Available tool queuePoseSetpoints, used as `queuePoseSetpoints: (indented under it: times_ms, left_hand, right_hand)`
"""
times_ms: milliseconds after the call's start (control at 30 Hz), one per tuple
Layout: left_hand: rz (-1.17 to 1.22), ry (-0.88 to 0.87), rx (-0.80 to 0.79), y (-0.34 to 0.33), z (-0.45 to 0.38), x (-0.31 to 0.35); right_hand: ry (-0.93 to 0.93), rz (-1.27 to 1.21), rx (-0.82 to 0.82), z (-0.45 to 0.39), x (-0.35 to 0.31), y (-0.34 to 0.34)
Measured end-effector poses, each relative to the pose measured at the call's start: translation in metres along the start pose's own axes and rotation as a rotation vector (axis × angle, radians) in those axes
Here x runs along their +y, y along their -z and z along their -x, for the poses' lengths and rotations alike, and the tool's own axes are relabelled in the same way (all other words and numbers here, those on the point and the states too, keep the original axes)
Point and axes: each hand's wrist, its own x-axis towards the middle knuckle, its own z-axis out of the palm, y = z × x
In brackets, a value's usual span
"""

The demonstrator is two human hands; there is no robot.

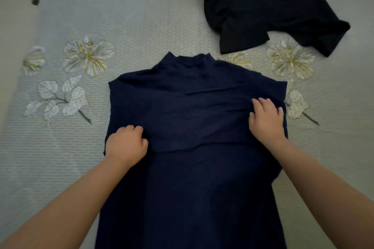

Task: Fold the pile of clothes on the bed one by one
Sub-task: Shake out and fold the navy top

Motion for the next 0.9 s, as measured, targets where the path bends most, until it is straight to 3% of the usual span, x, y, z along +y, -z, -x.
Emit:
queuePoseSetpoints:
  times_ms: [100, 200, 300, 400, 500, 733, 800, 900]
  left_hand:
    - [0.126, -0.076, 0.179, 0.013, -0.042, -0.006]
    - [0.066, -0.104, 0.107, 0.022, -0.085, -0.012]
    - [-0.084, -0.127, 0.047, 0.023, -0.111, -0.017]
    - [-0.12, -0.239, 0.192, 0.026, -0.123, -0.027]
    - [-0.139, -0.214, 0.241, 0.026, -0.13, -0.036]
    - [-0.004, -0.049, 0.321, 0.009, -0.113, -0.024]
    - [0.069, -0.096, 0.367, 0.009, -0.092, -0.011]
    - [0.117, -0.317, 0.422, -0.011, -0.039, 0.014]
  right_hand:
    - [-0.034, 0.113, -0.097, -0.016, 0.004, 0.011]
    - [0.0, 0.098, -0.128, -0.029, -0.001, 0.019]
    - [0.047, 0.086, -0.042, -0.039, -0.006, 0.021]
    - [0.024, 0.148, 0.019, -0.046, -0.007, 0.023]
    - [-0.007, 0.183, -0.008, -0.053, -0.007, 0.016]
    - [0.025, 0.165, 0.185, -0.039, -0.007, -0.003]
    - [0.09, 0.093, 0.289, -0.017, -0.005, -0.004]
    - [0.224, 0.132, 0.337, 0.035, 0.0, -0.015]
